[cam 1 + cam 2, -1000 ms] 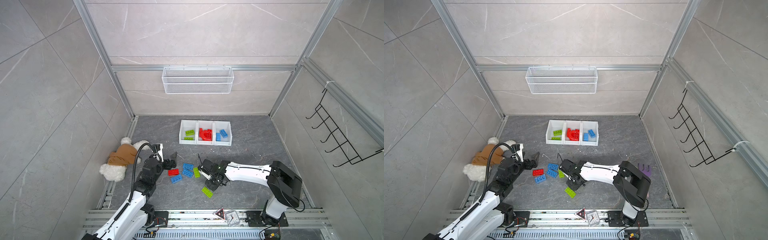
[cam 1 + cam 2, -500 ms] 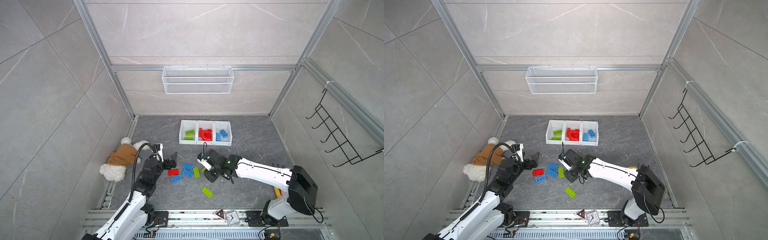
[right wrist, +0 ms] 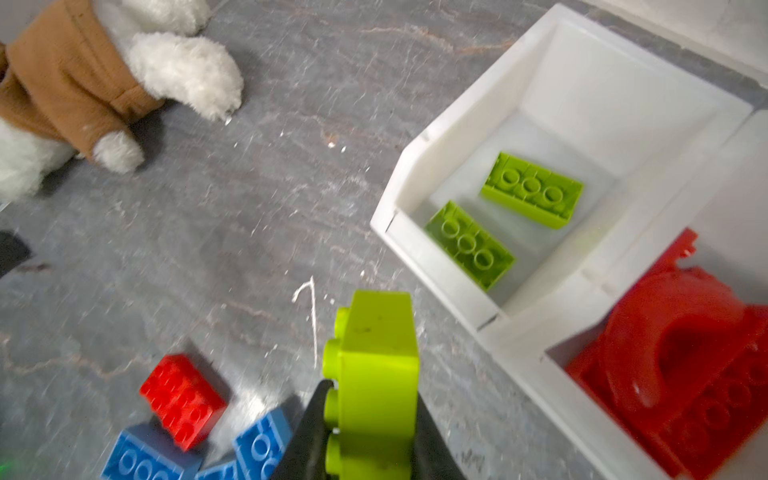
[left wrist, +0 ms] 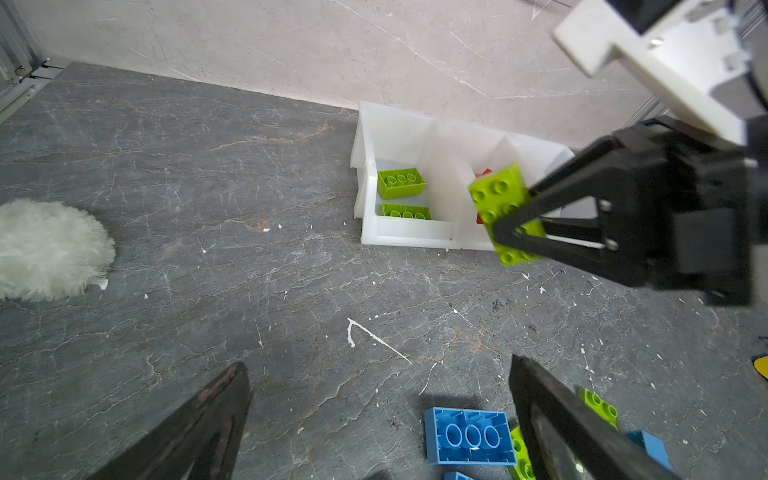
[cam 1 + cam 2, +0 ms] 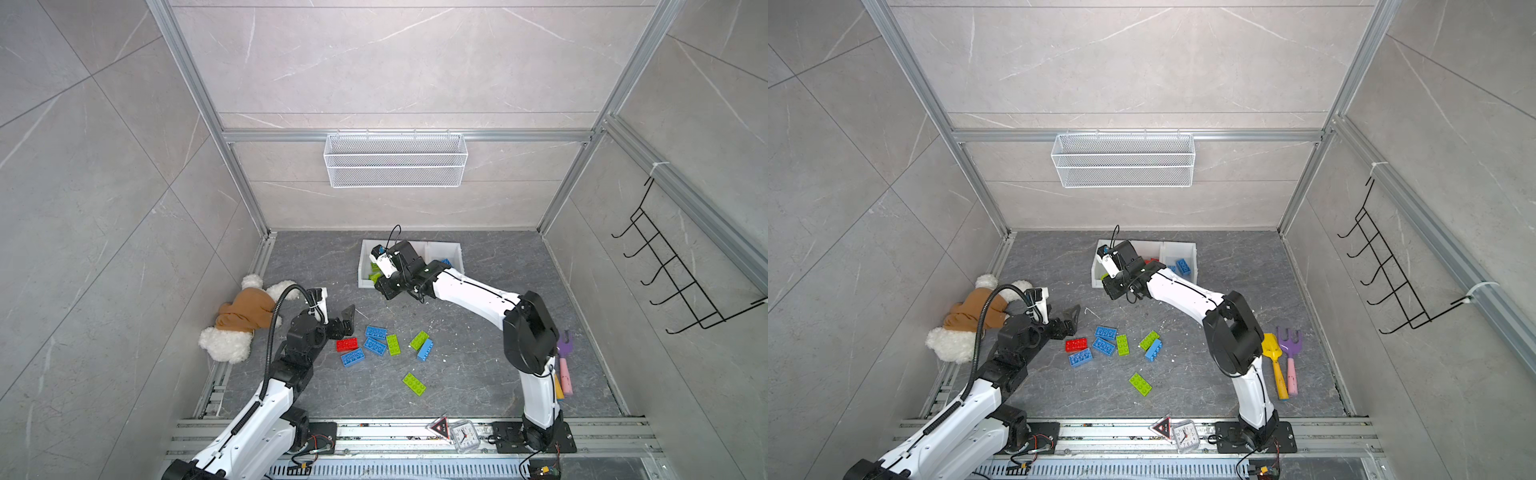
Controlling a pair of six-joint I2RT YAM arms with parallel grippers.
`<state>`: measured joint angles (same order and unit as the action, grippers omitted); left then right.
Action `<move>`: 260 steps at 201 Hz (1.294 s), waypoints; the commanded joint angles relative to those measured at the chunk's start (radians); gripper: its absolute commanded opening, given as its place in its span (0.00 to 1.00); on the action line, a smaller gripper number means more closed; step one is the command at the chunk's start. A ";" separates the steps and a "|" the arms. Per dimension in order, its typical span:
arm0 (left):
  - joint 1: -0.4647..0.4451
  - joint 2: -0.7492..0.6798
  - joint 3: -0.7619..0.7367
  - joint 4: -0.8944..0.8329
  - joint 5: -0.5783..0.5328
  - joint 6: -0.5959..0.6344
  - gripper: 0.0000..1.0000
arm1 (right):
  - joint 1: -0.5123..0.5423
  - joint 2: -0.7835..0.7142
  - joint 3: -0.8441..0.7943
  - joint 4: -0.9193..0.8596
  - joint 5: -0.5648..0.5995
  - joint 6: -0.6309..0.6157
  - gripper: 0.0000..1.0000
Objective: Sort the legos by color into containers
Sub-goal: 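Carry the lime-green brick to the compartment nearest the plush toy and release, then move the open right gripper back over the scattered bricks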
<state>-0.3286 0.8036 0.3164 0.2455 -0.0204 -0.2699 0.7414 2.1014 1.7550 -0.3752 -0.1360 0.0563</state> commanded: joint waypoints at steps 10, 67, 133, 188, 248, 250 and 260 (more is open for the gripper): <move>0.002 0.003 0.005 0.066 0.016 -0.014 1.00 | -0.036 0.152 0.199 0.030 0.018 0.010 0.26; 0.002 0.045 0.021 0.067 0.030 -0.015 1.00 | -0.068 0.414 0.602 -0.163 0.048 0.011 0.33; 0.002 0.011 0.021 0.047 0.017 -0.007 1.00 | -0.076 0.388 0.650 -0.208 0.022 -0.003 0.56; 0.002 0.003 0.019 0.049 0.023 -0.011 1.00 | -0.075 0.030 0.184 -0.110 -0.055 0.012 0.57; 0.002 -0.019 0.021 0.041 0.031 -0.012 1.00 | 0.061 -0.508 -0.503 -0.086 0.069 0.061 0.66; 0.002 -0.020 0.021 0.041 0.029 -0.012 1.00 | 0.071 -0.520 -0.519 -0.091 0.076 0.061 0.66; 0.001 -0.027 0.018 0.038 0.024 -0.012 1.00 | 0.115 -0.569 -0.579 -0.122 0.102 0.065 0.66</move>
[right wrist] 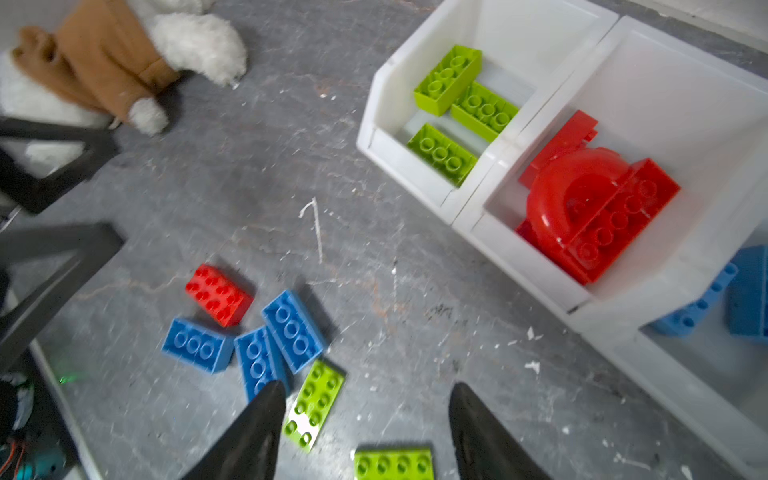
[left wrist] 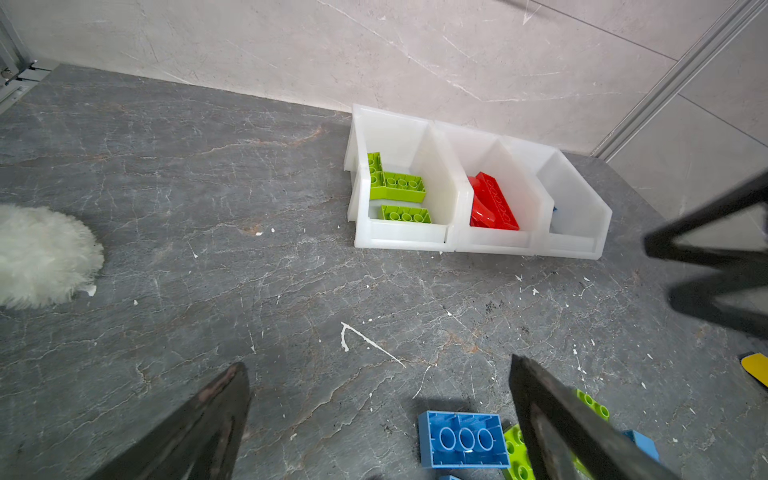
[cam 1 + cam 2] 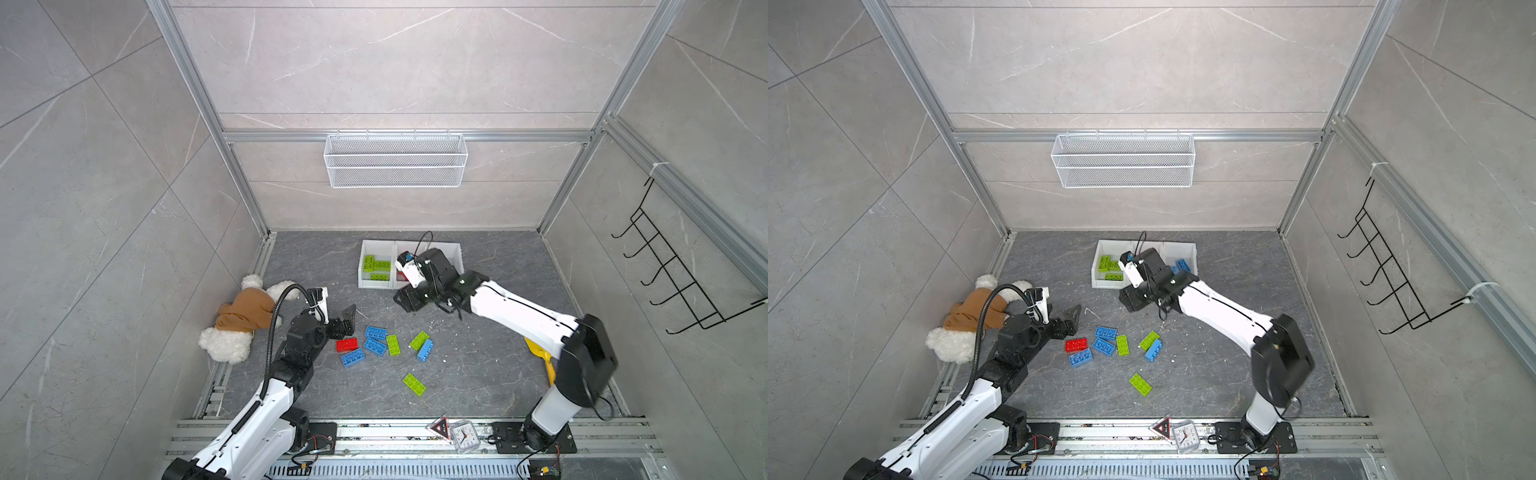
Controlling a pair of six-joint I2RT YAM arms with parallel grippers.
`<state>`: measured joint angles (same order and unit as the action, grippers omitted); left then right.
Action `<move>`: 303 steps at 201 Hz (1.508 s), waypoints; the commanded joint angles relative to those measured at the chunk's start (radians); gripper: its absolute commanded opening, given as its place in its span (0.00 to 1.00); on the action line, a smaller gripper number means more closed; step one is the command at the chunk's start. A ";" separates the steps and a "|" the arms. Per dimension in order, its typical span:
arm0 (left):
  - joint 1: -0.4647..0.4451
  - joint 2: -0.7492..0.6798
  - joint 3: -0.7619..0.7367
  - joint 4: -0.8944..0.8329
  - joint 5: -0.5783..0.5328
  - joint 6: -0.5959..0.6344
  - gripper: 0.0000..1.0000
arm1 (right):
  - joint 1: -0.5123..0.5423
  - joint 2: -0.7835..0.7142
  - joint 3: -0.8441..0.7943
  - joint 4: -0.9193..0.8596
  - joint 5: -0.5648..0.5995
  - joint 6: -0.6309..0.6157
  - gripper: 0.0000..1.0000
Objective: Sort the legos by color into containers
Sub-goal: 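Move the open right gripper back over the scattered bricks, then lower and close the right gripper on a lime-green 2x4 brick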
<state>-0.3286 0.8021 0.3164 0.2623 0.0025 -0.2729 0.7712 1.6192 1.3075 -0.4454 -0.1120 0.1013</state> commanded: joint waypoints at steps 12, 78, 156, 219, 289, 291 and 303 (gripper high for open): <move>0.002 -0.032 0.016 0.022 -0.001 -0.009 1.00 | 0.129 -0.133 -0.194 -0.076 0.093 0.040 0.67; 0.002 -0.025 0.014 0.028 -0.003 -0.008 1.00 | 0.321 -0.155 -0.340 -0.088 0.215 0.146 0.68; 0.002 0.000 0.014 0.038 -0.002 -0.008 1.00 | 0.356 -0.102 -0.431 0.003 0.168 0.214 0.68; 0.002 0.005 0.014 0.039 -0.003 -0.007 1.00 | 0.370 -0.046 -0.462 0.007 0.137 0.212 0.68; 0.002 0.011 0.015 0.040 -0.010 -0.006 1.00 | 0.378 0.035 -0.462 0.052 0.125 0.213 0.64; 0.002 0.011 0.015 0.040 -0.012 -0.006 1.00 | 0.378 0.037 -0.462 0.054 0.124 0.213 0.64; 0.001 0.009 0.015 0.038 -0.014 -0.005 1.00 | 0.378 0.046 -0.459 0.056 0.124 0.215 0.61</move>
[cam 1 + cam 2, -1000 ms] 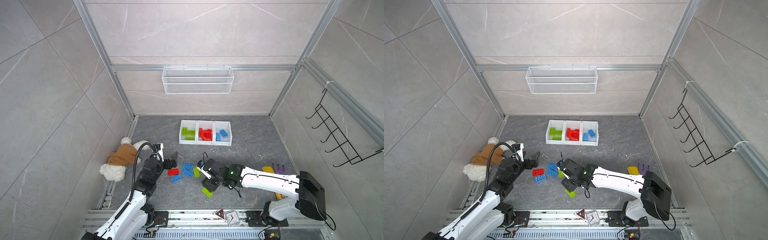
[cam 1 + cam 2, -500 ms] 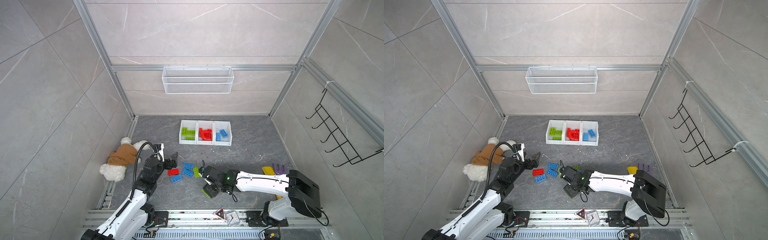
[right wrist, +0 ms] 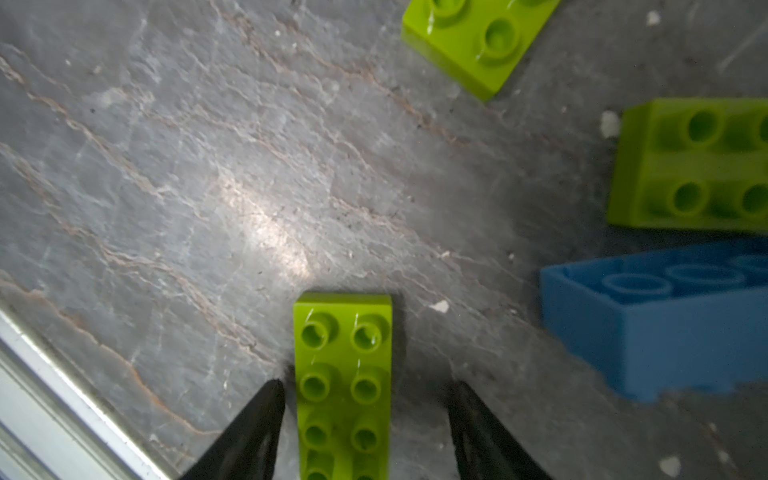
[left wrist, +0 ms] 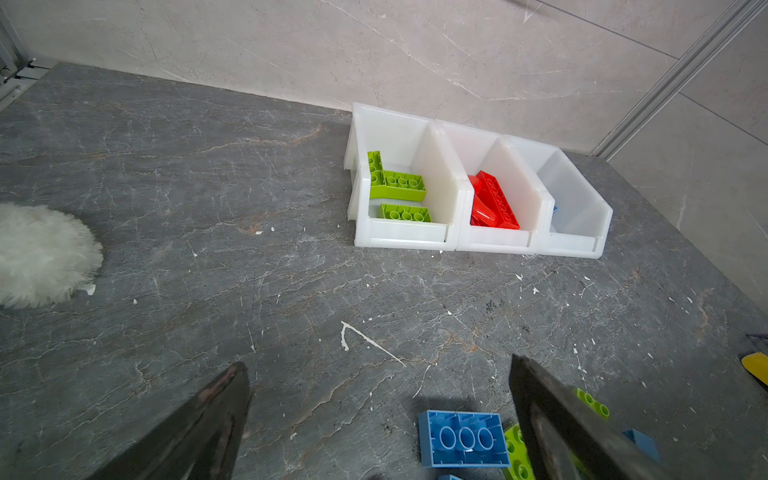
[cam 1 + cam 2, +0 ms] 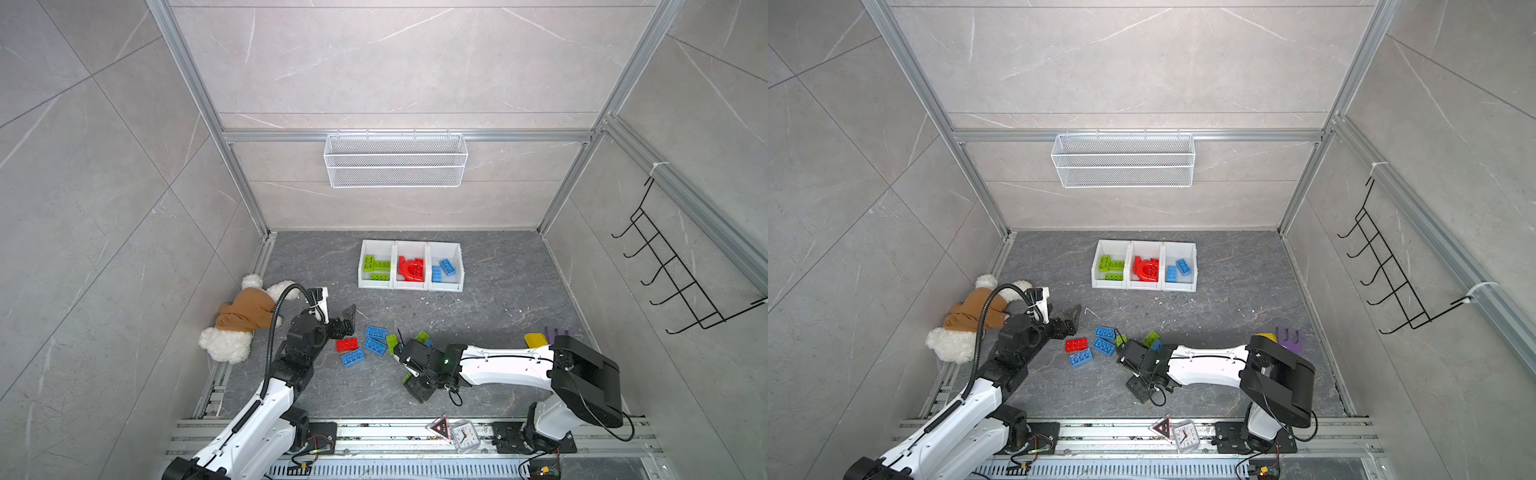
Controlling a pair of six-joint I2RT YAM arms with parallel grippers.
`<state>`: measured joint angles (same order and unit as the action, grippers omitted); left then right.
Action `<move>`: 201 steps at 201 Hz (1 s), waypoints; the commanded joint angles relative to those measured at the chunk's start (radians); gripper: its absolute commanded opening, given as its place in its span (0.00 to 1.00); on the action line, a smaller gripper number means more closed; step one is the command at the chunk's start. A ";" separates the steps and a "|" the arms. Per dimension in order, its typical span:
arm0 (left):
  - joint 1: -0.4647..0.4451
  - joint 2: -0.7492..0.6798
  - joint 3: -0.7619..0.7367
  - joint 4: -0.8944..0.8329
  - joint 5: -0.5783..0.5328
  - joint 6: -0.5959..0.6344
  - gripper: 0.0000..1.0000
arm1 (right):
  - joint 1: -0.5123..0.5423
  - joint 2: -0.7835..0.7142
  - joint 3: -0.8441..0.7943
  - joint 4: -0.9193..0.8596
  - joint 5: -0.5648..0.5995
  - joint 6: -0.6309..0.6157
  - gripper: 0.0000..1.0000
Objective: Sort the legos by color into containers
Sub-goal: 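Lower and close the right gripper on a lime-green 2x4 brick, then carry the lime-green brick into the lime-green compartment and open the gripper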
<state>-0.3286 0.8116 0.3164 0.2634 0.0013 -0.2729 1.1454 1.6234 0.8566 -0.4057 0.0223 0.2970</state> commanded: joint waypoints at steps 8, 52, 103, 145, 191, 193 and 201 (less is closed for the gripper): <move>0.001 -0.001 0.015 0.037 -0.015 -0.006 1.00 | 0.004 0.045 -0.009 0.015 -0.009 0.021 0.56; 0.002 -0.005 0.014 0.033 -0.017 -0.003 1.00 | 0.004 0.038 0.003 0.007 0.030 0.028 0.42; 0.002 -0.005 0.015 0.032 -0.016 -0.003 1.00 | -0.007 -0.028 0.050 0.085 0.052 0.005 0.37; 0.002 -0.011 0.014 0.027 -0.022 0.000 1.00 | -0.082 0.032 0.199 0.117 0.027 -0.063 0.36; 0.002 -0.014 0.013 0.029 -0.023 0.000 1.00 | -0.236 0.158 0.405 0.136 -0.062 -0.138 0.36; 0.002 -0.014 0.012 0.028 -0.023 0.000 1.00 | -0.242 0.164 0.415 0.136 -0.065 -0.143 0.36; 0.002 -0.014 0.013 0.027 -0.023 0.000 1.00 | -0.266 0.192 0.454 0.140 -0.068 -0.155 0.36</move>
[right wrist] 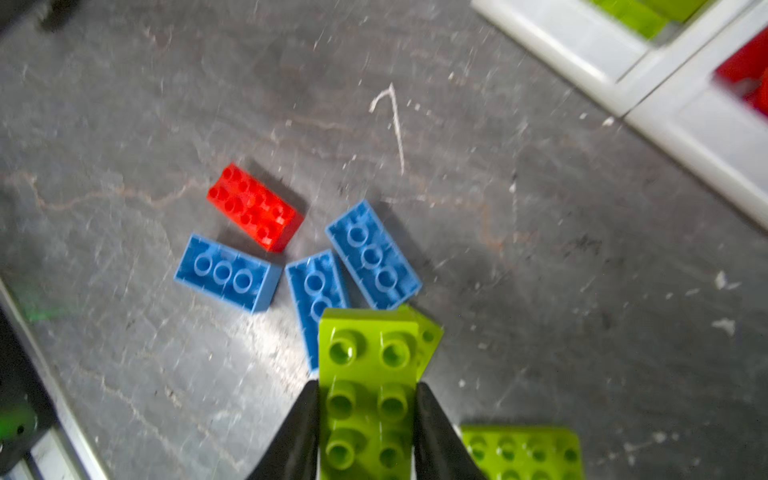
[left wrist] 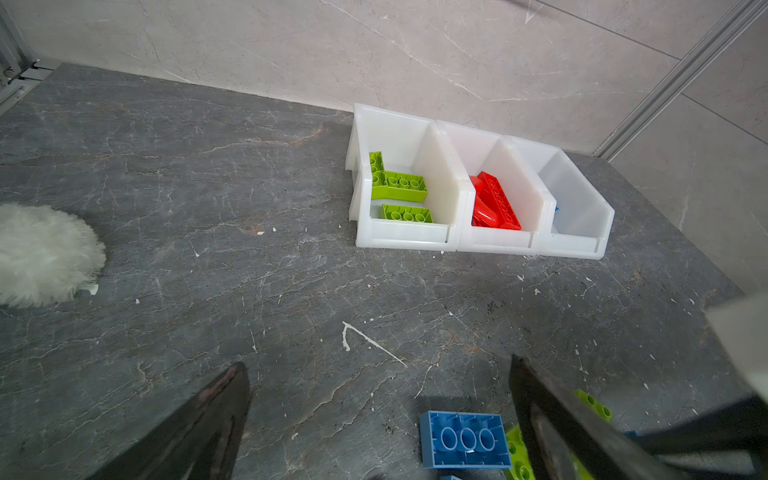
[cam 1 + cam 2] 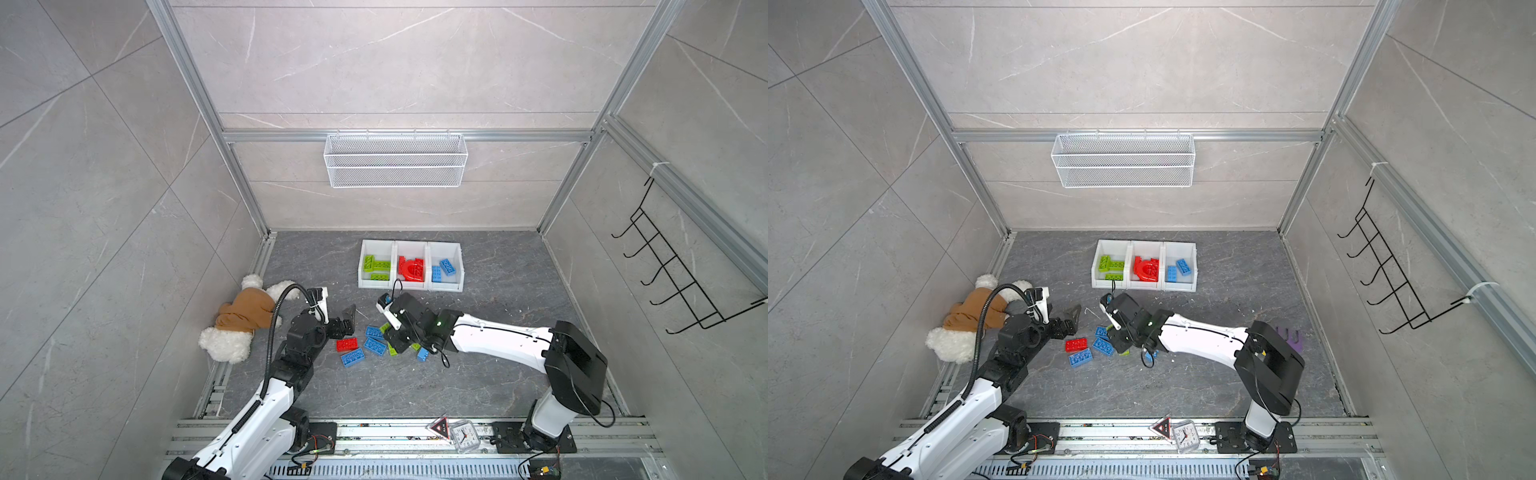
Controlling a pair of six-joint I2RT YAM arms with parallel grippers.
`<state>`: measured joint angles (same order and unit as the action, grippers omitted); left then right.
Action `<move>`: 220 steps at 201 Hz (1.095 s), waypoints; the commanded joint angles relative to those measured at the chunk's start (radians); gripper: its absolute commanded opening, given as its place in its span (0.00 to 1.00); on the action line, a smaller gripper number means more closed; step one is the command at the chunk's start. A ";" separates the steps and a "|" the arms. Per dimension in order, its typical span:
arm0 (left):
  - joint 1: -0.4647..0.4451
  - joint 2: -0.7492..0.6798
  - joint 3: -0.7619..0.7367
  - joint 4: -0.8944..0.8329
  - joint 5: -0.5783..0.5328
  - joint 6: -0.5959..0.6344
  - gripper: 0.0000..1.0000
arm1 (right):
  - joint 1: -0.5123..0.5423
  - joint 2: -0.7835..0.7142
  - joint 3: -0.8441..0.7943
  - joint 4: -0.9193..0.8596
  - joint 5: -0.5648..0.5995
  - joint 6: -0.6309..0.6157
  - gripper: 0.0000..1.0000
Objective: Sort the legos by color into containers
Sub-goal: 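Carry the lime-green brick into the lime-green compartment and open the gripper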
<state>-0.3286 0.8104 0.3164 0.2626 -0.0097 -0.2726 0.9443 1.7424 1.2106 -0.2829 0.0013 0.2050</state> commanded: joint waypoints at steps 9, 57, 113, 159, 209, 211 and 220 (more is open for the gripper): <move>0.002 -0.014 0.015 0.026 -0.014 0.000 1.00 | -0.091 0.106 0.145 0.023 -0.060 -0.080 0.36; 0.002 -0.022 0.011 0.026 -0.023 0.003 1.00 | -0.193 0.335 0.462 -0.009 -0.105 -0.094 0.36; 0.001 -0.017 0.013 0.026 -0.019 0.004 1.00 | -0.262 0.625 0.886 -0.147 -0.071 -0.090 0.37; 0.002 -0.017 0.011 0.026 -0.024 0.006 1.00 | -0.271 0.730 1.053 -0.200 -0.060 -0.079 0.43; 0.002 -0.015 0.012 0.026 -0.024 0.006 1.00 | -0.275 0.717 1.088 -0.257 -0.070 -0.090 0.66; 0.002 -0.014 0.011 0.027 -0.024 0.006 1.00 | -0.275 0.711 1.080 -0.257 -0.072 -0.091 0.66; 0.002 -0.012 0.011 0.030 -0.024 0.005 1.00 | -0.275 0.676 1.046 -0.254 -0.087 -0.094 0.66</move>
<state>-0.3286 0.8021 0.3164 0.2623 -0.0242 -0.2726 0.6670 2.4836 2.2852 -0.4980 -0.0685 0.1265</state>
